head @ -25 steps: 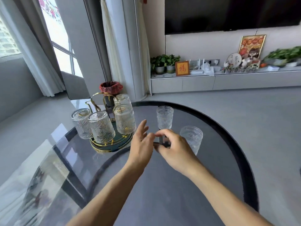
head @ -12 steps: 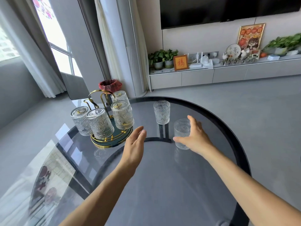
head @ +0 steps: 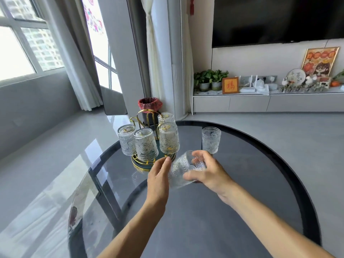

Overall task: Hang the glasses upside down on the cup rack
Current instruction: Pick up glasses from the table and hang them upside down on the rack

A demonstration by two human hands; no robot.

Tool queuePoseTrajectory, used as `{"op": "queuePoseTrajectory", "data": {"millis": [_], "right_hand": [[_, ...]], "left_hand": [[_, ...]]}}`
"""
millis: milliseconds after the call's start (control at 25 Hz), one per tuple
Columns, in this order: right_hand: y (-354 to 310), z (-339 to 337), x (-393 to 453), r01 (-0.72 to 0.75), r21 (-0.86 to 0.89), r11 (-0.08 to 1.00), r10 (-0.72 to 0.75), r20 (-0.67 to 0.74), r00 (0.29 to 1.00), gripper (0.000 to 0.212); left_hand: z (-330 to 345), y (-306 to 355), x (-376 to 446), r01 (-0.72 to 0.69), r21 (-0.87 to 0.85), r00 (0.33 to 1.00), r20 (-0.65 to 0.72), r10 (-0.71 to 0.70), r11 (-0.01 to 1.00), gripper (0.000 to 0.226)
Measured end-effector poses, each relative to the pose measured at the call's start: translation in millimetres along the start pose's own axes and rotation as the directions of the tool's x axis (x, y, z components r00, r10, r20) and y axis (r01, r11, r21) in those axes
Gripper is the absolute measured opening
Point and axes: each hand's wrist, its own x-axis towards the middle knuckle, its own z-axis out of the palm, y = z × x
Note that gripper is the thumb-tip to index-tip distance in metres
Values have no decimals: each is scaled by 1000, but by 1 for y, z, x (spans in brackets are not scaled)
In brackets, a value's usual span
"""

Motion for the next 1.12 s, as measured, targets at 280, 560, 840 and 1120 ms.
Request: {"op": "queuePoseTrajectory", "data": {"millis": [280,560,840,1120], "right_hand": [[-30,72,-16,214,393,894,-206,-64,977,69],[-78,98,42,221,43,974,-224,117,967,66],[-114,96,162,293,-831,473,-374,112,921,59],[-115,104,177,235,-882,409,-326,100,940,51]], "left_hand": [[-52,21,-10,203,-465,962,258,-88,861,66],[-100,38,28,49,-581,996,-34,-85,812,44],[-134,39,83,-97,-685,981,-190,-49,722,43],[-142,49,122,-135,-578,949,-308,-62,805,51]]}}
